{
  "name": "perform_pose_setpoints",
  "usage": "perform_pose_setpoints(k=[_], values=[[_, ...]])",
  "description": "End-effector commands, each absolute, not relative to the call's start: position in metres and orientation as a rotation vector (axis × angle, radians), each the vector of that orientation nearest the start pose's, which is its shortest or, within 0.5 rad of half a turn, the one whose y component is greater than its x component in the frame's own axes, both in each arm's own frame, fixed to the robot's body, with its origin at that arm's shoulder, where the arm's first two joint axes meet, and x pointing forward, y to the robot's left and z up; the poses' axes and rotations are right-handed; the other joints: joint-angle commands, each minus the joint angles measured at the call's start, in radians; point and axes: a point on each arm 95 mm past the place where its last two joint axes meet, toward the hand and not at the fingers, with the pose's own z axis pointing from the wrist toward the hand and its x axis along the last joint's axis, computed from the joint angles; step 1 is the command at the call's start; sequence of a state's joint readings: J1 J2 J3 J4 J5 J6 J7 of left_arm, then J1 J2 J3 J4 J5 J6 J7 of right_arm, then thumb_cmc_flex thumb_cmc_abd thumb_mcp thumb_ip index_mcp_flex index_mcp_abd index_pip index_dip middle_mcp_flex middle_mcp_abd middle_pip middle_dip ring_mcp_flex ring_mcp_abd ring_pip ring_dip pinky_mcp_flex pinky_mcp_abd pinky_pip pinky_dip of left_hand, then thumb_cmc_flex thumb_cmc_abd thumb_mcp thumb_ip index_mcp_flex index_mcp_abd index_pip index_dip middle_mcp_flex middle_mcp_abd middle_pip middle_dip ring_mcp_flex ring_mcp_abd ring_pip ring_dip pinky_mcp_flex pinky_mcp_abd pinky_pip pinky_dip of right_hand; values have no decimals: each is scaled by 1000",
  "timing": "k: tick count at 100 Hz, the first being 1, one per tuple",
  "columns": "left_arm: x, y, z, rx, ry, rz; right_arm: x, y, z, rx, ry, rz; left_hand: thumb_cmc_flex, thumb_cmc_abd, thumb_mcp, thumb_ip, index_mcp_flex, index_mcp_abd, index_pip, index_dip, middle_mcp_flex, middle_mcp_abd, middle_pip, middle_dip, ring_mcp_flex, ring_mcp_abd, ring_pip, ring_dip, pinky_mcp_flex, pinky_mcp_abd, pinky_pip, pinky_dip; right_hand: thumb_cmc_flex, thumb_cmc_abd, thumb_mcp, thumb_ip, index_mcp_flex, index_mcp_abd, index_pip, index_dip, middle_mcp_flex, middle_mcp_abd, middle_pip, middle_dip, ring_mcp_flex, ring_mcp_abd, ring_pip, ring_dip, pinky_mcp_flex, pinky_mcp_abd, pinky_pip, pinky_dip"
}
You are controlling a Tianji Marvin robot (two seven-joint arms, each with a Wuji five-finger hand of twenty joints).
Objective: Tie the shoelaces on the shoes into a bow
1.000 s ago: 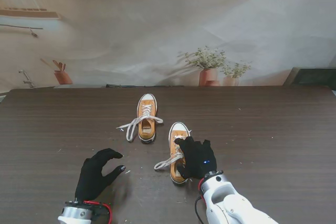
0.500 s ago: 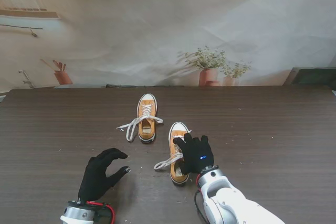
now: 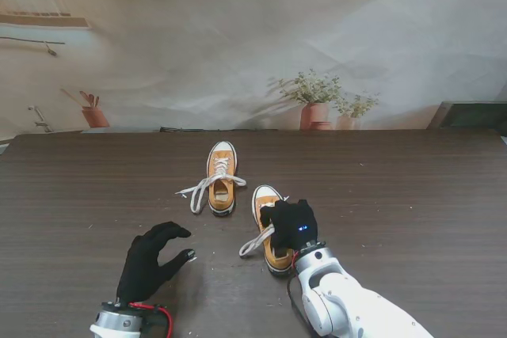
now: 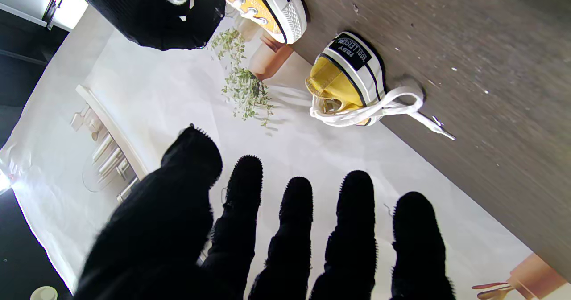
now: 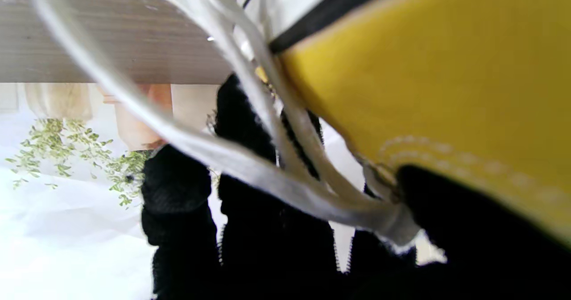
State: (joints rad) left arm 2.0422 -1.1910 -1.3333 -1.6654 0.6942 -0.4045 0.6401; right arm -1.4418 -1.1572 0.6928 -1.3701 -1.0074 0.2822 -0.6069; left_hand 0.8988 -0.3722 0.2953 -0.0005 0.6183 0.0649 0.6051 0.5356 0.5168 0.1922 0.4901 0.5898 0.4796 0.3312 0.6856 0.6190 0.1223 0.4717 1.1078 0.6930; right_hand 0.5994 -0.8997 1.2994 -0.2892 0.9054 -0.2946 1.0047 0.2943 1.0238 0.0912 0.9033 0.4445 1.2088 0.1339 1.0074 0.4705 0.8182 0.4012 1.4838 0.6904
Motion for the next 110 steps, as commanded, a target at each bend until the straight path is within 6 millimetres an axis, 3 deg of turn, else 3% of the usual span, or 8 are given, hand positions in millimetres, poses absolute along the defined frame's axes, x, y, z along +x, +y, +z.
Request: perform_pose_setpoints(k=[1, 26, 49, 71, 110], values=[[248, 11, -372, -1442, 785, -2077, 349, 117, -384, 921, 1331, 1634, -25, 39, -21, 22, 7, -33, -9, 24, 3, -1, -18, -14, 20, -2, 3, -3, 3, 6, 18, 13, 49, 12, 77, -6, 92, -35, 104, 20, 51, -35, 36, 37, 51, -7, 54, 23, 39, 23, 57, 22], [246, 12, -370, -1426, 785, -2072, 358, 115, -359, 893, 1171, 1708, -24, 41, -27, 25, 12, -31, -9, 25, 5, -1, -18, -14, 19, -2, 2, -4, 4, 7, 21, 13, 51, 14, 83, -5, 100, -24, 98, 48, 80, -36, 50, 57, 75, -4, 85, 29, 63, 26, 78, 26], [245, 7, -367, -1426, 807, -2057, 386, 111, -340, 849, 1093, 1730, -23, 42, -30, 27, 14, -29, -9, 26, 6, 1, -17, -14, 20, -1, 3, -4, 6, 7, 24, 13, 52, 23, 76, -8, 101, -26, 94, 58, 77, -40, 51, 60, 73, -4, 88, 26, 63, 26, 79, 24], [248, -1, -359, -1407, 849, -2052, 415, 108, -338, 775, 1090, 1723, -25, 45, -32, 28, 13, -28, -9, 26, 4, -1, -17, -14, 20, -3, 4, -4, 6, 6, 26, 12, 47, 30, 72, -10, 99, -36, 88, 66, 75, -42, 54, 59, 71, -10, 90, 24, 62, 18, 80, 22], [254, -15, -353, -1399, 901, -2044, 458, 103, -352, 710, 1145, 1688, -26, 48, -36, 28, 12, -30, -6, 27, 3, -3, -15, -14, 21, -6, 6, -5, 10, 4, 30, 10, 40, 53, 56, -18, 83, -55, 86, 74, 57, -52, 60, 58, 58, -18, 86, 21, 52, 12, 75, 16]])
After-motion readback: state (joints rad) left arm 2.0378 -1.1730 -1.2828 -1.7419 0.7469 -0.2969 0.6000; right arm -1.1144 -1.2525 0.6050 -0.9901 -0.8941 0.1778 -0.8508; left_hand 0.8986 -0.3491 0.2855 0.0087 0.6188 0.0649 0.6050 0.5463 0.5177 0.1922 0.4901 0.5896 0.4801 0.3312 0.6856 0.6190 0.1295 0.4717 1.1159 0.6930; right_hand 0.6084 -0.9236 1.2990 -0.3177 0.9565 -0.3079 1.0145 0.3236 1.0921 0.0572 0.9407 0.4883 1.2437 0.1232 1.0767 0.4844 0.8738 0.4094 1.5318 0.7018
